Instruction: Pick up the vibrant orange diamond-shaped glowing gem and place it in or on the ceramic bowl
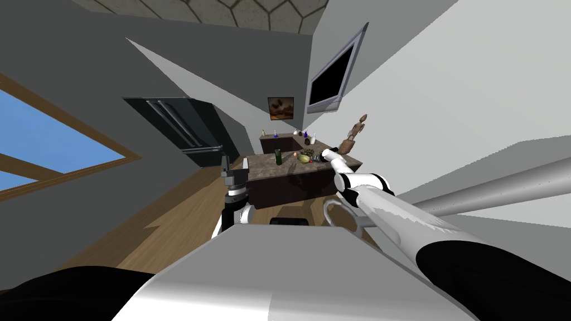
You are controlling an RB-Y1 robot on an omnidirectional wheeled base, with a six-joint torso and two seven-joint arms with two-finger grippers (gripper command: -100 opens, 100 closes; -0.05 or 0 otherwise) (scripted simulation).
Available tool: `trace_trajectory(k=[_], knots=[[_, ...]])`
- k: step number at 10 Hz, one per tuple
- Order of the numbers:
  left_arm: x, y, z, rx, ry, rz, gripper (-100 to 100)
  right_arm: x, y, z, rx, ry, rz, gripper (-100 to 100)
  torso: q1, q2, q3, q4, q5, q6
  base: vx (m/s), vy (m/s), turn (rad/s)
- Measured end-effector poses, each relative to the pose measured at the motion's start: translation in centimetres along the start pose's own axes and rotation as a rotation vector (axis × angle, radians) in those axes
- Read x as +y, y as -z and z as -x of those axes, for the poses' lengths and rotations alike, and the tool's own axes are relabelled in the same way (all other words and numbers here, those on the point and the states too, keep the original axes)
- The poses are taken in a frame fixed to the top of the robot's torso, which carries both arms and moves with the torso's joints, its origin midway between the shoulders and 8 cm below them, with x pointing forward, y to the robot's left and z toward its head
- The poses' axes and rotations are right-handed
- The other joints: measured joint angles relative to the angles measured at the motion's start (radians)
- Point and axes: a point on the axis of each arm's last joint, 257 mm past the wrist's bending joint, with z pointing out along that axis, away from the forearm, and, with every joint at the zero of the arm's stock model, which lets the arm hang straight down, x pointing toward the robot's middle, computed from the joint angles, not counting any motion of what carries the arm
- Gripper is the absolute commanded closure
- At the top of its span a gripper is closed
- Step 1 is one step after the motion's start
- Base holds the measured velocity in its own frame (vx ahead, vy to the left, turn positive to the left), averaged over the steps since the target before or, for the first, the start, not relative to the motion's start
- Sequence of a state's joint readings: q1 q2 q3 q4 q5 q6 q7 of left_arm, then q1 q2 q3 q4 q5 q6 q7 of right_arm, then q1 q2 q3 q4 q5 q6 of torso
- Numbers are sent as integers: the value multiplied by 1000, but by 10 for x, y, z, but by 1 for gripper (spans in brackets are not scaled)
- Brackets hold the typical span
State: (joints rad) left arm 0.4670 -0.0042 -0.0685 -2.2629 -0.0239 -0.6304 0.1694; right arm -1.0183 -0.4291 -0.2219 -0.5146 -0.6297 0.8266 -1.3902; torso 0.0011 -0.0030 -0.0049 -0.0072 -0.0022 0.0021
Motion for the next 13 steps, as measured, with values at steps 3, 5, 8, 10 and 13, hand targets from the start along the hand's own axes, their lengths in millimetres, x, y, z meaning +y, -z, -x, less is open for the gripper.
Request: trace_trajectory(k=[3, 5, 8, 10, 13], knots=[[0, 0, 0, 0, 0, 0, 0, 2, 7, -9, -15, -21, 14, 100, 2, -2, -1, 0, 1, 1, 85, 106, -13], [0, 0, 0, 0, 0, 0, 0, 1, 16, -21, -17, -40, 22, 100, 2, -5, -3, -1, 1, 0, 89, 63, 7], [0, 0, 0, 0, 0, 0, 0, 2, 24, -32, -18, -56, 30, 100, 0, -5, -3, -1, 0, 0, 117, 61, 4], [0, 0, 0, 0, 0, 0, 0, 0, 28, -37, -24, -74, 35, 100, -3, -6, -4, -1, 0, 0, 137, 23, 34], [0, 0, 0, 0, 0, 0, 0, -1, 30, -38, -28, -87, 34, -100, -5, 0, -1, -1, -1, 1, 27, 2, 6]])
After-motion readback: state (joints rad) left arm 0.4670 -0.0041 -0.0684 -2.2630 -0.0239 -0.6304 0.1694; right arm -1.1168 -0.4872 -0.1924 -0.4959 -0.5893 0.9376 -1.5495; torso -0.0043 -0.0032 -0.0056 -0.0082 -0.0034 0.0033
